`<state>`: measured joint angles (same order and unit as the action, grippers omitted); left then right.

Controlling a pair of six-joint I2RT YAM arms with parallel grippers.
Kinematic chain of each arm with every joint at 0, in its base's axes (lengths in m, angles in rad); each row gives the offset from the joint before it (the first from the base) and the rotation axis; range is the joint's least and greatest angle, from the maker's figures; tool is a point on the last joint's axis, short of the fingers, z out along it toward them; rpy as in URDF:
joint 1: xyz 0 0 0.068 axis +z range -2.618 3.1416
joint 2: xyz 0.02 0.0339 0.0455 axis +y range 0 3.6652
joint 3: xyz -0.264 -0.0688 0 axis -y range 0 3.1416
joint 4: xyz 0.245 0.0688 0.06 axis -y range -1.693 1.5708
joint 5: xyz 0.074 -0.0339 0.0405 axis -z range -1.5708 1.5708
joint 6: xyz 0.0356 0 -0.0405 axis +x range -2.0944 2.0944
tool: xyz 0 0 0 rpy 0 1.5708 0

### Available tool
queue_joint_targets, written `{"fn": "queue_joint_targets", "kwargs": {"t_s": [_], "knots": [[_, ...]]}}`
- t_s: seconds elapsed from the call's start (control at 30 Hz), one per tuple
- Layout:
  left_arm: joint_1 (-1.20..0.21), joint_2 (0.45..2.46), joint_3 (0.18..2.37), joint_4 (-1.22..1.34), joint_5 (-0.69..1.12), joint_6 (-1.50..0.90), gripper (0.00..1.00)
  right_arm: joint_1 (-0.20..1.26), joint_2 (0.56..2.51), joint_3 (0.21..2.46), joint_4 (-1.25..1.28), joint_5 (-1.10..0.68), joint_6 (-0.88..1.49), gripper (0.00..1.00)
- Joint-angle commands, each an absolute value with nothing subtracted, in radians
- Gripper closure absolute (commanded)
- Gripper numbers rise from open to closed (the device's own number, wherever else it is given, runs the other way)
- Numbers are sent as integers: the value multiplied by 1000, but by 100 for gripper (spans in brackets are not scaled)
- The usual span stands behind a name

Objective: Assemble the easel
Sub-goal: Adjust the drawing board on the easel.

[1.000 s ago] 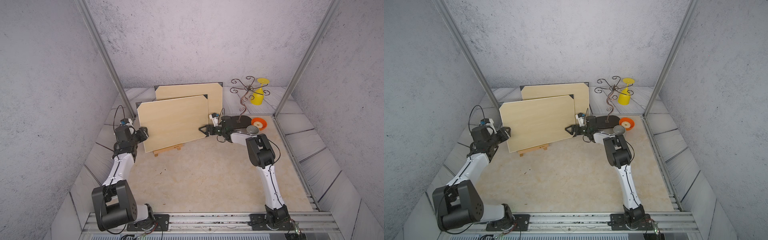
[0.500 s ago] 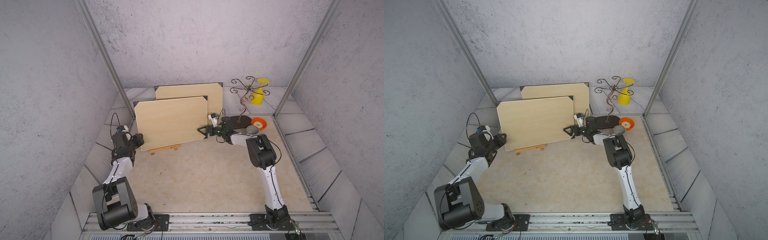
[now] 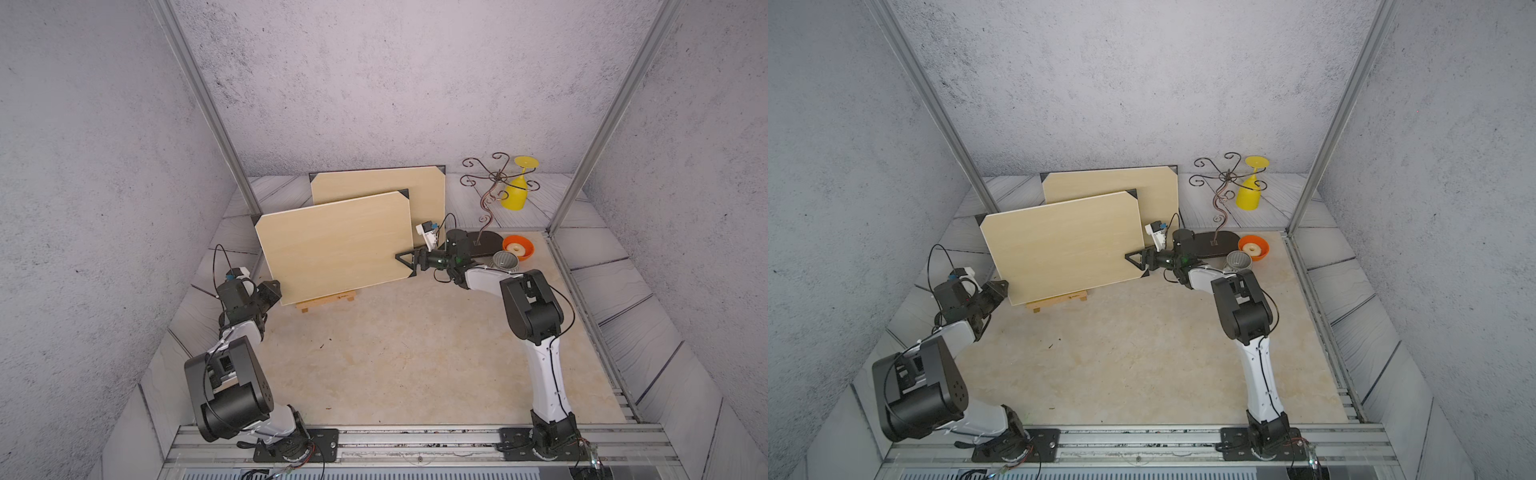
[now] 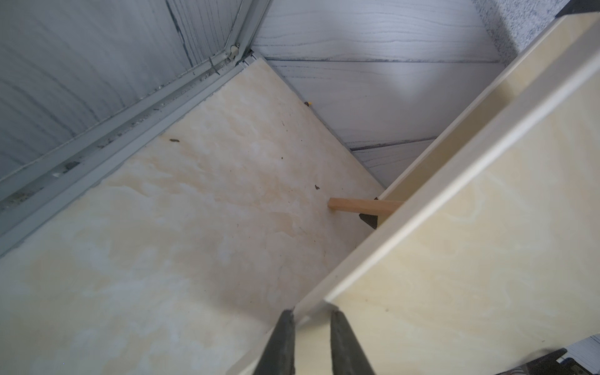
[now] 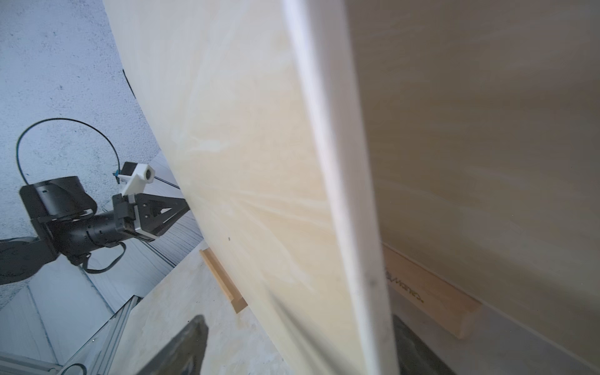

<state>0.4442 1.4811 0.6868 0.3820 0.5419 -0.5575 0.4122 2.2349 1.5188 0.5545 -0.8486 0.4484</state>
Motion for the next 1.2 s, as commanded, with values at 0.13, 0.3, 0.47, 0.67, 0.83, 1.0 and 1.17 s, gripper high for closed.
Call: {"fn": "queue_joint_targets", "kwargs": {"t_s": [0.13,0.3,0.47,0.67,0.83,1.0,1.17], "knots": [[445,1515,687,389,633,-538,80,424,2098,1464,516,-870,332,31],[443,1569,692,443,710,-560,82,424,2063,1411,524,-856,318,37],[443,1571,684,457,706,-564,82,425,2064,1387,550,-874,321,45],[445,1594,708,452,715,-574,83,428,2125,1485,536,-995,344,46],[445,1623,709,489,727,-592,84,436,2136,1513,482,-1005,298,49],[445,1629,698,505,727,-594,85,442,2186,1564,480,-1021,321,56],[447,1588,690,483,703,-592,85,441,2188,1564,473,-1001,308,69]]}}
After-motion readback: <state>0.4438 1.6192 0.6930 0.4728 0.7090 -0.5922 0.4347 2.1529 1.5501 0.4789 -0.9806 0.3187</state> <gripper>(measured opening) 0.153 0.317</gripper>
